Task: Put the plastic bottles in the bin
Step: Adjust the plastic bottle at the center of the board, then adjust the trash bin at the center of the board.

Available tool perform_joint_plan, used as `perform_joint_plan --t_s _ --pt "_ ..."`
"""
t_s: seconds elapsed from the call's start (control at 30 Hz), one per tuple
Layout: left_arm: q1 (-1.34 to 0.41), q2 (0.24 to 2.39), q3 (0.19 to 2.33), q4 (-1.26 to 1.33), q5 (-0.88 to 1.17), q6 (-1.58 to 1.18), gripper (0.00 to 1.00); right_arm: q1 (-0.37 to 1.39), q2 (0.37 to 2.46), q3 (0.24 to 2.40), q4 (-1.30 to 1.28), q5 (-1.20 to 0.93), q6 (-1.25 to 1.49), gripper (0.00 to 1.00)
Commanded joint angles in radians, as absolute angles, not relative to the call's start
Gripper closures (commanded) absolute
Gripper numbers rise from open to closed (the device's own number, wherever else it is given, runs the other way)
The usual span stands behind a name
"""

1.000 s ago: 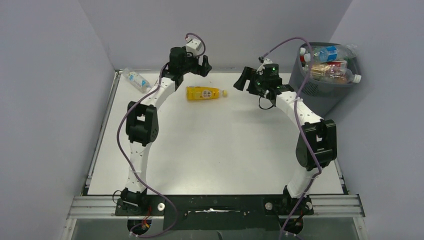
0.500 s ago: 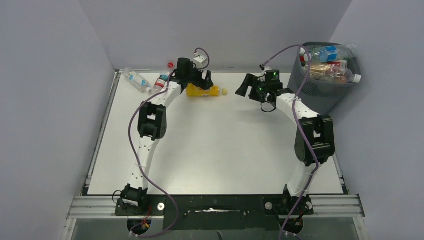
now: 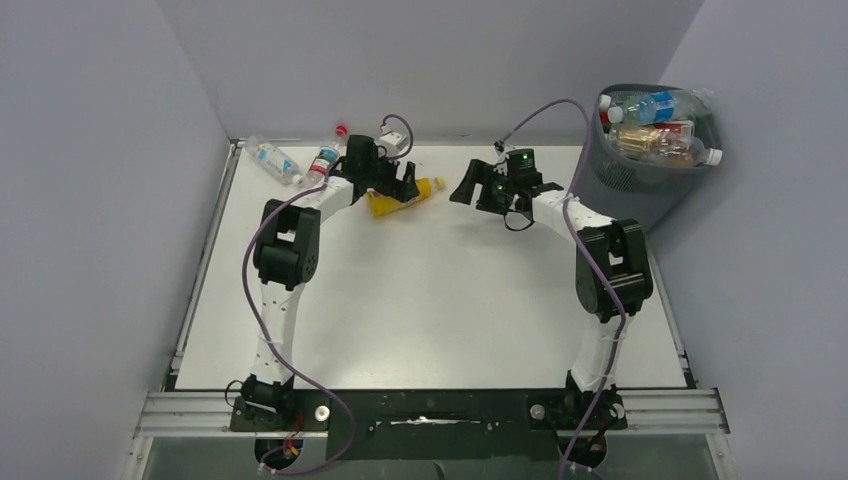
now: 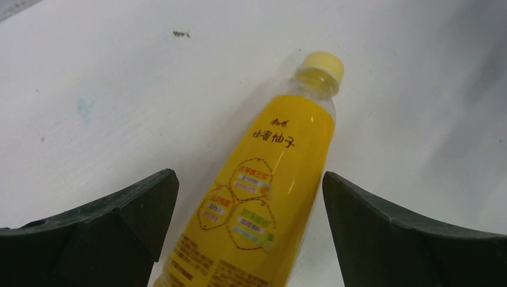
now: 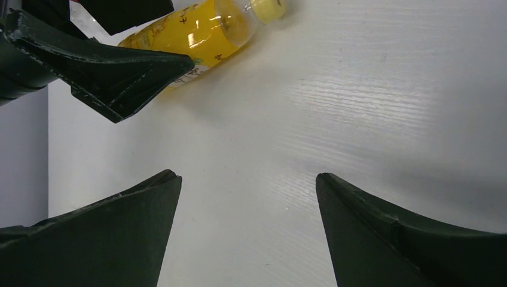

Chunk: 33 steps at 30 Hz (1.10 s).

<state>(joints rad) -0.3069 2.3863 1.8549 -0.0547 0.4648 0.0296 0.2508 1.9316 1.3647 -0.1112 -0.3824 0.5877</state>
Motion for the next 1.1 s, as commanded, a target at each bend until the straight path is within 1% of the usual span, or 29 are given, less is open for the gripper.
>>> perform_joint_plan --t_s 0.0,0.1,0.13,0.23,0.3,0.43,0.57,0.67,0.77,0.83,0.87,0.93,0.97,1.07 --pt "-0.305 2.254 1.762 0.004 0.412 0.020 0.07 0.278 1.938 1.407 -0.042 -0.430 0.620 0.15" --pt "-0.302 2.214 1.717 -0.003 0.399 0.019 0.07 0.298 1.979 1.425 -0.025 -0.450 0.648 0.24" --pt "-0.302 2.202 1.700 -0.002 0.396 0.017 0.07 0.308 1.995 1.441 -0.024 -0.456 0.653 0.25" --pt "-0.306 2.164 1.648 -0.003 0.397 0.009 0.07 0.342 2.023 1.480 -0.047 -0.440 0.649 0.26" --pt "-0.313 2.138 1.605 0.002 0.394 0.001 0.07 0.350 2.006 1.486 -0.070 -0.418 0.648 0.26" --pt "-0.348 2.104 1.539 -0.004 0.328 0.002 0.07 0.365 1.889 1.540 -0.224 -0.267 0.553 0.25" --pt "-0.381 2.092 1.514 -0.030 0.255 -0.001 0.07 0.347 1.765 1.670 -0.452 -0.070 0.420 0.25" --pt "-0.387 2.084 1.502 -0.034 0.241 -0.023 0.14 0.288 1.702 1.762 -0.567 -0.012 0.361 0.25" --pt "-0.388 2.079 1.491 -0.031 0.248 -0.043 0.21 0.197 1.666 1.839 -0.643 -0.007 0.313 0.25" --pt "-0.388 2.079 1.490 -0.036 0.252 -0.057 0.26 0.111 1.658 1.882 -0.670 -0.024 0.293 0.29" --pt "-0.388 2.077 1.491 -0.042 0.254 -0.061 0.28 0.078 1.662 1.910 -0.683 -0.038 0.287 0.33" --pt "-0.392 2.070 1.487 -0.052 0.242 -0.067 0.29 0.032 1.666 1.961 -0.696 -0.056 0.280 0.48" --pt "-0.393 2.063 1.482 -0.053 0.235 -0.071 0.29 0.022 1.670 1.995 -0.703 -0.049 0.270 0.52" --pt "-0.393 2.041 1.458 -0.048 0.223 -0.082 0.29 0.009 1.703 2.089 -0.744 -0.023 0.241 0.53"
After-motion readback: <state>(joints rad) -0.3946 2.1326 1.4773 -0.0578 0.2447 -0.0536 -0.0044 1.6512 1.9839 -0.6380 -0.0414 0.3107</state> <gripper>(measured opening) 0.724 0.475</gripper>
